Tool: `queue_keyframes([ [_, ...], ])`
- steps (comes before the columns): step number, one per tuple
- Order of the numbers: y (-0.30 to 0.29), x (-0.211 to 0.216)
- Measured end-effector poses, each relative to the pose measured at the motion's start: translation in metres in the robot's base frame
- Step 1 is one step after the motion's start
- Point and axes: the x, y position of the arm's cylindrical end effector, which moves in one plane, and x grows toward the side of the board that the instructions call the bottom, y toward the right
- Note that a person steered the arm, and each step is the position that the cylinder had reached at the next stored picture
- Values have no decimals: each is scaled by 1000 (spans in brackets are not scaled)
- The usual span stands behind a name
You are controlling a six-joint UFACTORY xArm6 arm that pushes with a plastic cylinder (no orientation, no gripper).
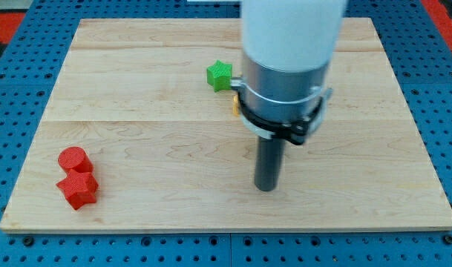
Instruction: Push the green circle to the blue triangle
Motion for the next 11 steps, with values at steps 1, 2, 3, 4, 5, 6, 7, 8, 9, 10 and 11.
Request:
queue_keyframes([
  [1,44,-15],
  [2,70,-21],
  [3,80,-44],
  [4,61,-37],
  [5,39,-33],
  [6,39,-35],
  [7,39,-40],
  [8,41,-51],
  [9,35,-39],
  [10,23,-27],
  [11,22,-35],
])
